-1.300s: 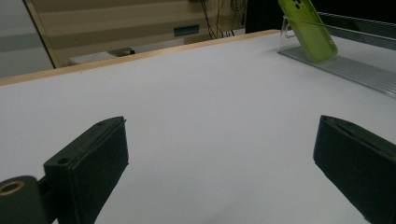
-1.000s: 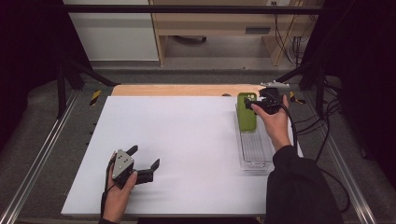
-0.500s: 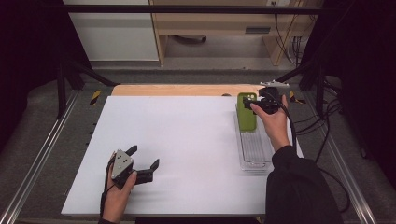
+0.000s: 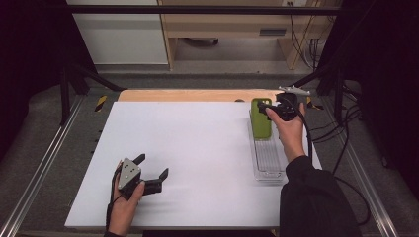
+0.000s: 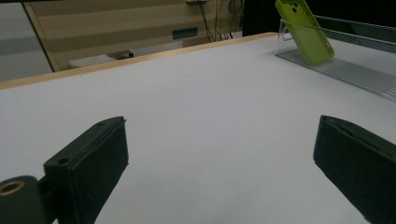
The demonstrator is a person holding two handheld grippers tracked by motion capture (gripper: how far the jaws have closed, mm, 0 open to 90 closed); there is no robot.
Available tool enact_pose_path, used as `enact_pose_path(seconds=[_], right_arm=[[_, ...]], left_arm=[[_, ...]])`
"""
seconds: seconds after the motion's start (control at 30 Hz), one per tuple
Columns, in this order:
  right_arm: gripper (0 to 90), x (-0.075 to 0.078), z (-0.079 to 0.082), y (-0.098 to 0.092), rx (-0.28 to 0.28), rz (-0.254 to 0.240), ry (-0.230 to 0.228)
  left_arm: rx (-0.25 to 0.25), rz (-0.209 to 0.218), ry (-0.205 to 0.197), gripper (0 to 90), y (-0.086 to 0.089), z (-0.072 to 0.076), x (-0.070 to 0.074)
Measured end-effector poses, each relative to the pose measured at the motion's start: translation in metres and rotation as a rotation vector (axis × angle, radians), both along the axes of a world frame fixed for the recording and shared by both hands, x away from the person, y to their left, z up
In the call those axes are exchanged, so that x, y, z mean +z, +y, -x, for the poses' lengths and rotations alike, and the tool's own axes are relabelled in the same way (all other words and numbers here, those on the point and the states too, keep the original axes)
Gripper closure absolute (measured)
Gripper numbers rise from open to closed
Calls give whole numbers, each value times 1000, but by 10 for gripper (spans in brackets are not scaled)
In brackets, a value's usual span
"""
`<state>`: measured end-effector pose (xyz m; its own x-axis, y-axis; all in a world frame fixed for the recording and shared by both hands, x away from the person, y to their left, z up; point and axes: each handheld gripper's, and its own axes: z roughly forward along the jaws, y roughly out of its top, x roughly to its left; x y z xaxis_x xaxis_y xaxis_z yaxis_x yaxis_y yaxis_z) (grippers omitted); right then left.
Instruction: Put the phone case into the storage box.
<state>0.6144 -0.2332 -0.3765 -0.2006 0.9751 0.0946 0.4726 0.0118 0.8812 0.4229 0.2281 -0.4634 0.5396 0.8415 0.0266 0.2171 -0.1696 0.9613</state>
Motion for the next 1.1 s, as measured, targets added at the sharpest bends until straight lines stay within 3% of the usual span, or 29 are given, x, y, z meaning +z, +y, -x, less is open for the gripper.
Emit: enact_pose_path(seconds=[0.27, 0.73, 1.1], right_arm=[[54, -2, 4, 3, -7, -2, 7], [50, 3, 12, 17, 47, -7, -17], [50, 15, 23, 28, 87, -10, -66]], left_arm=[[-3, -2, 1, 27, -1, 0, 0], [-3, -2, 0, 27, -1, 0, 0], [0, 3, -1, 27, 0, 0, 0]])
